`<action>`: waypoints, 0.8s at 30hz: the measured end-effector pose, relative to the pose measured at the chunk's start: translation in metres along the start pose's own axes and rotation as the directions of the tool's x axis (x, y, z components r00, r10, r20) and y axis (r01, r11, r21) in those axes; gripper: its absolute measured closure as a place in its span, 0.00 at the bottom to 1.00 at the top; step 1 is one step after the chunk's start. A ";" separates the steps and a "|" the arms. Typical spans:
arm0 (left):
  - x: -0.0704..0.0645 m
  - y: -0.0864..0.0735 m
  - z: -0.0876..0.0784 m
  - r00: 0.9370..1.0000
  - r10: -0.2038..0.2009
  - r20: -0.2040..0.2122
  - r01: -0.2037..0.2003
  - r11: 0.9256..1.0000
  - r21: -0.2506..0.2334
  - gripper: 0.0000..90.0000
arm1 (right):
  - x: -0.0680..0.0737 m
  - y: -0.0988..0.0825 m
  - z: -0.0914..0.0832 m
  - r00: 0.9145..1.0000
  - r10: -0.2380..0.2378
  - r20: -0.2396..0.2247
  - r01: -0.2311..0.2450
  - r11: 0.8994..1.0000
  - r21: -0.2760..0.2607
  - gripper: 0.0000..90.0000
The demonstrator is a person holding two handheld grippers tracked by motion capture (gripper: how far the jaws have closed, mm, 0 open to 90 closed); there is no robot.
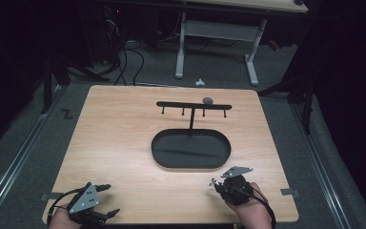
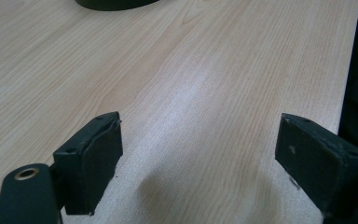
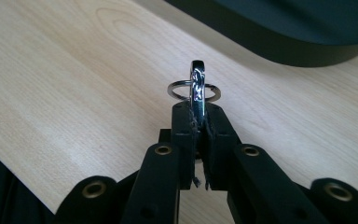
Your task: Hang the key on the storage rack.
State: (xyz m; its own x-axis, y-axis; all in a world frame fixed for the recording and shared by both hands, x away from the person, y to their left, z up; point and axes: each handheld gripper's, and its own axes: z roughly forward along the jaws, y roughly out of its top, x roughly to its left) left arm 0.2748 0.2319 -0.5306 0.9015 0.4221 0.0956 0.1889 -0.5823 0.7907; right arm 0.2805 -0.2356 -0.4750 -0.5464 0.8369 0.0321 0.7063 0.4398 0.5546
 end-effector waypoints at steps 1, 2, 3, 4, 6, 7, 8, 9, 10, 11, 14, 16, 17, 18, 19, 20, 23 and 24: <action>0.000 0.000 0.000 1.000 -0.003 0.000 0.003 1.000 -0.001 0.17 | -0.003 -0.001 -0.003 1.000 0.017 0.009 -0.017 1.000 -0.012 0.94; 0.000 0.000 0.000 1.000 -0.003 0.000 0.003 1.000 -0.001 0.17 | -0.005 -0.002 -0.004 1.000 0.020 0.010 -0.020 1.000 -0.015 0.94; 0.000 0.000 0.000 1.000 -0.002 -0.001 0.002 1.000 -0.002 0.17 | -0.006 -0.002 -0.005 1.000 0.026 0.016 -0.025 1.000 -0.017 0.94; 0.000 0.000 0.000 1.000 -0.002 -0.001 0.002 1.000 -0.002 0.17 | -0.006 -0.002 -0.005 1.000 0.026 0.016 -0.025 1.000 -0.017 0.94; 0.000 0.000 -0.001 1.000 -0.002 -0.002 0.002 1.000 -0.003 0.17 | -0.011 -0.004 -0.007 0.999 0.038 0.026 -0.038 0.999 -0.020 0.94; 0.000 0.000 -0.001 1.000 -0.003 -0.001 0.003 1.000 -0.004 0.17 | -0.011 -0.004 -0.007 0.999 0.038 0.026 -0.038 0.999 -0.020 0.94; 0.000 0.000 -0.001 1.000 -0.003 -0.001 0.003 1.000 -0.004 0.17 | -0.012 -0.005 -0.007 0.999 0.044 0.026 -0.043 0.999 -0.021 0.94; 0.000 0.000 0.000 1.000 -0.004 0.000 0.004 1.000 -0.002 0.17 | -0.015 -0.006 -0.008 0.998 0.050 0.023 -0.050 0.998 -0.027 0.94; 0.000 0.000 0.000 1.000 -0.004 0.000 0.004 1.000 -0.002 0.17 | -0.015 -0.006 -0.008 0.998 0.050 0.023 -0.050 0.998 -0.027 0.94; 0.000 0.000 0.000 1.000 -0.002 0.000 0.002 1.000 0.000 0.17 | -0.015 -0.006 -0.009 0.998 0.062 0.029 -0.061 0.998 -0.025 0.94; 0.000 0.000 -0.001 1.000 -0.004 -0.002 0.004 1.000 -0.004 0.17 | -0.017 -0.006 -0.009 0.997 0.062 0.047 -0.060 0.998 -0.024 0.94; 0.001 0.000 -0.001 1.000 -0.005 -0.003 0.005 1.000 -0.004 0.17 | -0.017 -0.006 -0.009 0.997 0.060 0.049 -0.059 0.998 -0.024 0.94; 0.001 0.000 -0.001 1.000 -0.005 -0.003 0.005 1.000 -0.004 0.17 | -0.017 -0.006 -0.009 0.997 0.058 0.052 -0.057 0.998 -0.026 0.94; 0.000 0.000 -0.001 1.000 -0.004 -0.001 0.004 1.000 -0.002 0.17 | -0.018 -0.006 -0.009 0.997 0.064 0.054 -0.062 0.998 -0.031 0.94; 0.000 0.000 -0.001 1.000 -0.004 -0.001 0.004 1.000 -0.002 0.17 | -0.018 -0.006 -0.009 0.997 0.064 0.054 -0.062 0.998 -0.031 0.94; 0.000 0.000 0.000 1.000 -0.003 -0.001 0.003 1.000 0.000 0.17 | -0.017 -0.006 -0.009 0.996 0.066 0.051 -0.064 0.997 -0.037 0.94; 0.001 0.000 -0.001 1.000 -0.001 0.000 0.001 1.000 -0.004 0.17 | -0.016 -0.005 -0.006 0.996 0.065 0.060 -0.063 0.997 -0.034 0.94; 0.001 0.000 -0.001 1.000 -0.001 0.000 0.001 1.000 -0.004 0.17 | -0.016 -0.005 -0.006 0.996 0.065 0.060 -0.063 0.997 -0.034 0.94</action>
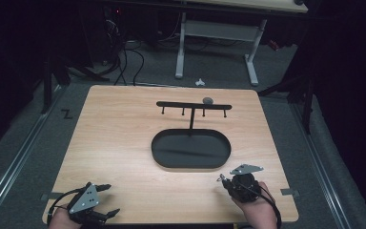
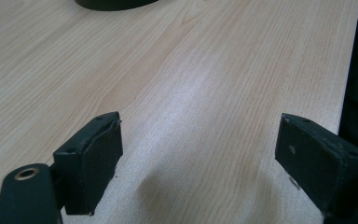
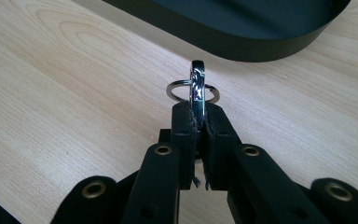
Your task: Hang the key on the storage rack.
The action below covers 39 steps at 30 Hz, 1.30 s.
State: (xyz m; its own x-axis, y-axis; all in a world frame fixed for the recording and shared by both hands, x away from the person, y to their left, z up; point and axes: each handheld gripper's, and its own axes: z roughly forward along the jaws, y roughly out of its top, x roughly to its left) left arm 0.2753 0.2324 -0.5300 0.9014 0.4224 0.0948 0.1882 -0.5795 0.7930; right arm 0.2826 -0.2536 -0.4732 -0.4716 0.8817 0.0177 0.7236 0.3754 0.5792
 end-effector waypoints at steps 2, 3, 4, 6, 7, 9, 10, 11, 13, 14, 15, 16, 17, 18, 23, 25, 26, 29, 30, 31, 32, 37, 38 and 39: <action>0.001 -0.001 0.000 1.000 -0.006 -0.002 0.006 1.000 -0.003 0.17 | 0.000 0.003 0.001 1.000 0.002 0.007 -0.002 1.000 0.005 0.94; 0.001 -0.001 0.000 1.000 -0.006 -0.002 0.006 1.000 -0.003 0.17 | 0.000 0.003 0.001 1.000 0.002 0.007 -0.002 1.000 0.005 0.94; 0.001 -0.002 -0.001 1.000 -0.008 0.000 0.008 1.000 -0.001 0.17 | 0.000 0.003 0.001 1.000 0.005 0.003 -0.005 1.000 0.000 0.94; 0.001 -0.002 -0.001 1.000 -0.005 0.000 0.005 1.000 -0.002 0.17 | 0.000 0.009 -0.003 1.000 0.018 -0.003 -0.018 1.000 -0.023 0.94; 0.001 -0.002 -0.001 1.000 -0.006 -0.001 0.006 1.000 -0.005 0.17 | 0.000 0.011 -0.003 1.000 0.016 -0.002 -0.016 1.000 -0.024 0.94; 0.000 -0.002 -0.002 1.000 -0.004 -0.001 0.004 1.000 -0.003 0.17 | -0.002 0.015 -0.005 1.000 0.006 0.003 -0.006 1.000 -0.018 0.94; 0.000 -0.002 -0.002 1.000 -0.004 -0.001 0.004 1.000 -0.003 0.17 | -0.002 0.015 -0.005 1.000 0.006 0.003 -0.006 1.000 -0.018 0.94; 0.000 -0.002 -0.002 1.000 -0.005 -0.001 0.005 1.000 -0.001 0.17 | -0.005 0.019 -0.008 1.000 0.005 0.006 -0.005 1.000 -0.011 0.94; 0.000 -0.002 -0.002 1.000 -0.006 -0.002 0.006 1.000 -0.001 0.17 | -0.006 0.020 -0.009 1.000 0.002 0.004 -0.002 1.000 -0.007 0.94; 0.000 -0.002 -0.001 1.000 -0.006 -0.002 0.006 1.000 0.000 0.17 | -0.008 0.024 -0.012 1.000 -0.009 -0.001 0.009 1.000 0.000 0.94; 0.000 -0.001 -0.001 1.000 -0.006 -0.002 0.006 1.000 0.000 0.17 | -0.008 0.026 -0.014 1.000 -0.007 0.002 0.007 1.000 0.002 0.94; 0.000 -0.001 -0.001 1.000 -0.004 -0.001 0.004 1.000 0.001 0.17 | -0.010 0.029 -0.016 1.000 -0.012 0.007 0.012 1.000 0.007 0.94; 0.000 -0.001 -0.001 1.000 -0.003 0.001 0.003 1.000 0.002 0.17 | -0.012 0.035 -0.019 1.000 -0.010 0.009 0.010 1.000 0.012 0.94; 0.000 -0.001 -0.001 1.000 -0.002 0.000 0.002 1.000 0.003 0.17 | -0.014 0.038 -0.021 1.000 -0.014 0.009 0.014 1.000 0.016 0.94; 0.000 -0.001 -0.001 1.000 -0.003 0.001 0.003 1.000 0.003 0.17 | -0.019 0.050 -0.028 1.000 -0.013 0.023 0.013 1.000 0.024 0.94; 0.000 -0.001 -0.001 1.000 -0.004 0.001 0.004 1.000 0.003 0.17 | -0.020 0.055 -0.030 0.999 -0.016 0.037 0.015 1.000 0.027 0.94; 0.000 -0.001 -0.001 1.000 -0.004 0.001 0.004 1.000 0.003 0.17 | -0.023 0.060 -0.032 0.999 -0.011 0.037 0.010 1.000 0.025 0.94; 0.000 -0.001 -0.001 1.000 -0.002 0.002 0.002 1.000 0.003 0.17 | -0.024 0.064 -0.033 0.999 -0.006 0.035 0.005 1.000 0.029 0.94; 0.000 -0.001 -0.001 1.000 -0.002 0.003 0.002 1.000 0.003 0.17 | -0.025 0.067 -0.034 0.999 -0.006 0.036 0.005 1.000 0.028 0.94; 0.000 -0.001 -0.001 1.000 -0.002 0.003 0.002 1.000 0.003 0.17 | -0.026 0.070 -0.034 0.999 -0.005 0.035 0.004 1.000 0.026 0.94; 0.000 -0.001 0.000 1.000 -0.002 0.003 0.002 1.000 0.003 0.17 | -0.027 0.073 -0.035 1.000 0.001 0.031 -0.002 1.000 0.026 0.94; 0.000 -0.001 0.000 1.000 0.000 0.005 0.000 1.000 0.005 0.17 | -0.032 0.087 -0.038 0.999 0.001 0.037 -0.002 1.000 0.031 0.94; 0.000 -0.001 0.000 1.000 -0.001 0.005 0.001 1.000 0.006 0.17 | -0.033 0.089 -0.038 0.999 0.006 0.036 -0.007 0.999 0.035 0.94; 0.000 -0.001 0.000 1.000 -0.002 0.005 0.002 1.000 0.006 0.17 | -0.034 0.092 -0.038 0.999 0.007 0.039 -0.008 0.999 0.038 0.94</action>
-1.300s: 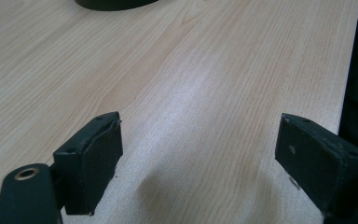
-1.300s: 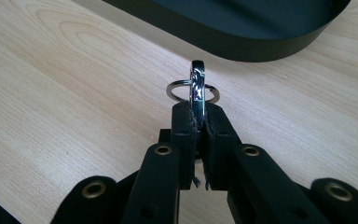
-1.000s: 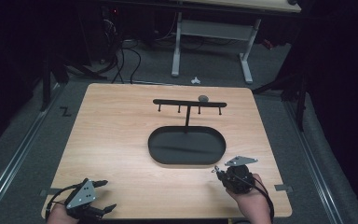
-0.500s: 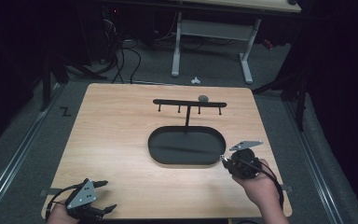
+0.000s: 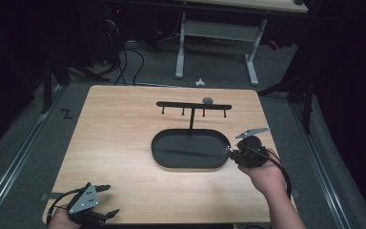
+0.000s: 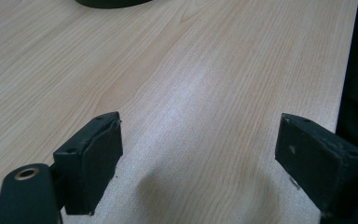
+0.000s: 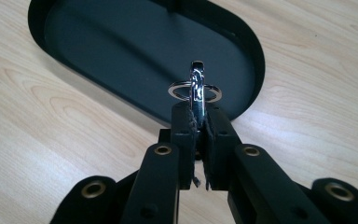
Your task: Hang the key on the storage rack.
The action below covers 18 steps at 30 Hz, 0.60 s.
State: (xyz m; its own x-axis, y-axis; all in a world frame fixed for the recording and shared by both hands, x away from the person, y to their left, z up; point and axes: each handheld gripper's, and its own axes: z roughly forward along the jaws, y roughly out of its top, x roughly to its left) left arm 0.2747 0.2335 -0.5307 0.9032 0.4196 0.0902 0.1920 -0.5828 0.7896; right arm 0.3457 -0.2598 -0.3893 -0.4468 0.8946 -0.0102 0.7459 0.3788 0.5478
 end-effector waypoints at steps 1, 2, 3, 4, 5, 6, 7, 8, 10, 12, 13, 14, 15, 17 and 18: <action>0.000 0.000 0.000 1.000 -0.001 0.000 0.001 1.000 -0.001 0.17 | -0.001 0.003 -0.001 1.000 0.002 0.001 -0.002 1.000 0.002 0.94; 0.000 0.000 0.000 1.000 -0.001 0.000 0.001 1.000 -0.001 0.17 | -0.001 0.003 -0.001 1.000 0.002 0.001 -0.002 1.000 0.002 0.94; 0.000 0.000 0.000 1.000 0.000 0.002 0.000 1.000 -0.001 0.17 | -0.002 0.008 -0.001 1.000 0.003 0.005 -0.003 1.000 0.006 0.94; 0.000 0.000 0.000 1.000 0.000 0.002 0.000 1.000 -0.001 0.17 | -0.002 0.008 -0.001 1.000 0.003 0.005 -0.003 1.000 0.006 0.94; 0.000 0.000 0.001 1.000 0.002 0.004 -0.002 1.000 0.002 0.17 | -0.003 0.014 -0.003 1.000 0.002 0.011 -0.003 1.000 0.012 0.94; 0.000 0.001 0.001 1.000 0.003 0.005 -0.003 1.000 0.002 0.17 | -0.003 0.016 -0.003 1.000 0.003 0.011 -0.003 1.000 0.011 0.94; 0.000 0.001 0.001 1.000 0.003 0.005 -0.003 1.000 0.002 0.17 | -0.003 0.016 -0.003 1.000 0.003 0.011 -0.003 1.000 0.011 0.94; 0.000 0.001 0.001 1.000 0.003 0.006 -0.003 1.000 0.002 0.17 | -0.003 0.021 -0.004 1.000 0.001 0.019 -0.002 1.000 0.014 0.94; 0.000 0.001 0.001 1.000 0.002 0.006 -0.002 1.000 -0.001 0.17 | -0.003 0.025 -0.004 1.000 0.001 0.022 -0.002 1.000 0.015 0.94; 0.000 0.001 0.002 1.000 0.003 0.007 -0.003 1.000 -0.001 0.17 | -0.003 0.026 -0.005 1.000 0.003 0.025 -0.003 1.000 0.014 0.94; 0.000 0.001 0.002 1.000 0.003 0.007 -0.003 1.000 -0.001 0.17 | -0.003 0.028 -0.005 1.000 0.006 0.025 -0.006 1.000 0.010 0.94; 0.001 0.001 0.002 1.000 0.003 0.010 -0.003 1.000 0.000 0.17 | -0.004 0.032 -0.006 1.000 0.014 0.022 -0.014 1.000 0.008 0.94; 0.001 0.001 0.002 1.000 0.003 0.010 -0.003 1.000 0.000 0.17 | -0.004 0.032 -0.006 1.000 0.014 0.022 -0.014 1.000 0.008 0.94; 0.001 0.001 0.003 1.000 0.004 0.012 -0.004 1.000 0.001 0.17 | -0.005 0.038 -0.009 1.000 0.014 0.024 -0.014 1.000 0.003 0.94; 0.001 0.001 0.003 1.000 0.004 0.012 -0.004 1.000 0.001 0.17 | -0.005 0.038 -0.009 1.000 0.014 0.024 -0.014 1.000 0.003 0.94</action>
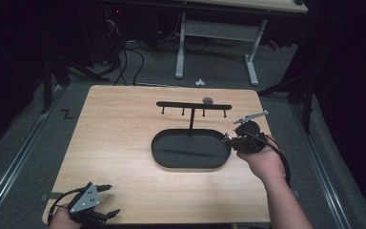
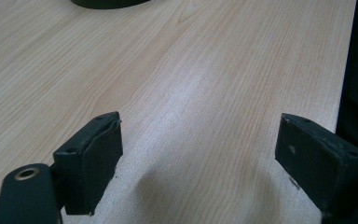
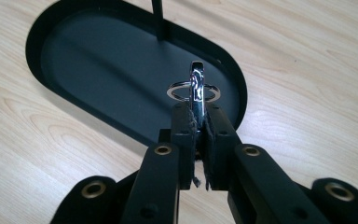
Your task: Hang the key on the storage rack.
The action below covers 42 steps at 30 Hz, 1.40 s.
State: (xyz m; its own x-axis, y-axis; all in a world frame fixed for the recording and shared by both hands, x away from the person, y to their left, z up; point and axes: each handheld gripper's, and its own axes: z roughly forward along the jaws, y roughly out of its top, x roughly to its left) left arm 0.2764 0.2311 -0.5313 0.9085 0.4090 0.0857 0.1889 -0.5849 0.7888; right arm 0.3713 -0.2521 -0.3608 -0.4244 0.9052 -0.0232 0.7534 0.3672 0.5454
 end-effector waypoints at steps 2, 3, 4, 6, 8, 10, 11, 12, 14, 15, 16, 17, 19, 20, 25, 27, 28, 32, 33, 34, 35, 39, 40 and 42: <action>0.000 0.000 0.000 1.000 0.000 0.001 0.000 1.000 0.001 0.17 | 0.000 0.004 -0.003 1.000 0.000 0.003 0.000 1.000 -0.008 0.94; 0.000 0.000 0.000 1.000 0.001 0.001 -0.001 1.000 0.000 0.17 | -0.001 0.008 -0.005 1.000 0.001 0.007 -0.001 1.000 -0.011 0.94; 0.000 0.000 0.000 1.000 0.001 0.001 -0.001 1.000 0.000 0.17 | -0.001 0.008 -0.005 1.000 0.001 0.007 -0.001 1.000 -0.011 0.94; 0.000 0.000 0.000 1.000 -0.002 -0.001 0.002 1.000 -0.002 0.17 | -0.002 0.015 -0.007 1.000 -0.001 0.015 0.001 1.000 -0.019 0.94; 0.000 0.000 0.000 1.000 -0.001 -0.001 0.001 1.000 -0.002 0.17 | -0.002 0.016 -0.008 1.000 0.003 0.019 -0.002 1.000 -0.018 0.94; 0.000 0.000 0.000 1.000 0.000 0.000 0.000 1.000 -0.001 0.17 | -0.004 0.022 -0.008 1.000 0.002 0.025 -0.002 1.000 -0.023 0.94; 0.000 0.000 0.000 1.000 0.000 0.000 0.000 1.000 -0.001 0.17 | -0.004 0.022 -0.008 1.000 0.002 0.025 -0.002 1.000 -0.023 0.94; 0.000 0.000 0.000 1.000 -0.001 0.000 0.001 1.000 -0.001 0.17 | -0.004 0.025 -0.008 1.000 0.009 0.027 -0.008 1.000 -0.022 0.94; 0.000 0.000 0.000 1.000 0.000 0.001 0.000 1.000 -0.001 0.17 | -0.004 0.026 -0.008 1.000 0.008 0.028 -0.008 1.000 -0.024 0.94; 0.000 0.000 0.000 1.000 0.000 0.001 0.000 1.000 -0.001 0.17 | -0.005 0.028 -0.007 1.000 0.009 0.029 -0.008 1.000 -0.023 0.94; 0.000 0.000 0.000 1.000 0.000 0.001 0.000 1.000 -0.001 0.17 | -0.005 0.029 -0.007 1.000 0.010 0.030 -0.009 1.000 -0.025 0.94; 0.000 0.000 0.000 1.000 0.001 0.001 -0.001 1.000 -0.001 0.17 | -0.005 0.031 -0.007 0.999 0.015 0.029 -0.014 1.000 -0.028 0.94; 0.000 0.000 0.000 1.000 0.002 0.001 -0.002 1.000 -0.001 0.17 | -0.006 0.034 -0.007 0.999 0.015 0.030 -0.015 0.999 -0.032 0.94; 0.000 0.000 0.000 1.000 0.002 0.001 -0.002 1.000 -0.001 0.17 | -0.006 0.035 -0.007 0.999 0.019 0.032 -0.018 0.999 -0.034 0.94; 0.000 0.000 0.000 1.000 0.005 0.000 -0.005 1.000 0.001 0.17 | -0.008 0.042 -0.008 0.999 0.031 0.039 -0.030 0.999 -0.040 0.94; 0.000 0.000 0.000 1.000 0.004 -0.001 -0.004 1.000 0.002 0.17 | -0.009 0.044 -0.008 0.999 0.029 0.045 -0.027 0.999 -0.043 0.94; 0.000 0.000 -0.001 1.000 0.003 0.000 -0.003 1.000 0.001 0.17 | -0.011 0.045 -0.008 0.999 0.032 0.042 -0.030 0.999 -0.045 0.94; 0.000 0.000 0.000 1.000 0.004 0.001 -0.004 1.000 0.005 0.17 | -0.013 0.049 -0.009 0.998 0.044 0.049 -0.042 0.998 -0.048 0.94; 0.000 0.000 0.000 1.000 0.005 0.002 -0.005 1.000 0.005 0.17 | -0.014 0.050 -0.010 0.998 0.045 0.053 -0.043 0.998 -0.049 0.94; 0.000 0.000 0.000 1.000 0.005 0.003 -0.005 1.000 0.006 0.17 | -0.014 0.051 -0.010 0.997 0.046 0.057 -0.043 0.998 -0.050 0.94; 0.000 0.000 0.000 1.000 0.005 0.003 -0.005 1.000 0.007 0.17 | -0.015 0.051 -0.010 0.997 0.049 0.058 -0.046 0.998 -0.050 0.94; 0.000 -0.001 0.000 1.000 0.005 0.004 -0.005 1.000 0.009 0.17 | -0.017 0.054 -0.009 0.997 0.056 0.054 -0.053 0.997 -0.051 0.94; 0.000 -0.001 0.000 1.000 0.005 0.004 -0.005 1.000 0.009 0.17 | -0.018 0.055 -0.009 0.997 0.060 0.053 -0.057 0.997 -0.053 0.94; 0.000 -0.001 0.000 1.000 0.005 0.005 -0.005 1.000 0.010 0.17 | -0.019 0.056 -0.007 0.997 0.062 0.050 -0.060 0.997 -0.055 0.94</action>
State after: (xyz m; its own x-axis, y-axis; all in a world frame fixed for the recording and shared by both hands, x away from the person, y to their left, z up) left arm 0.2760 0.2312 -0.5318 0.9115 0.4022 0.0863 0.1880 -0.5939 0.7822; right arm 0.4183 -0.2500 -0.3236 -0.3507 0.9360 -0.0312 0.7488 0.3003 0.5908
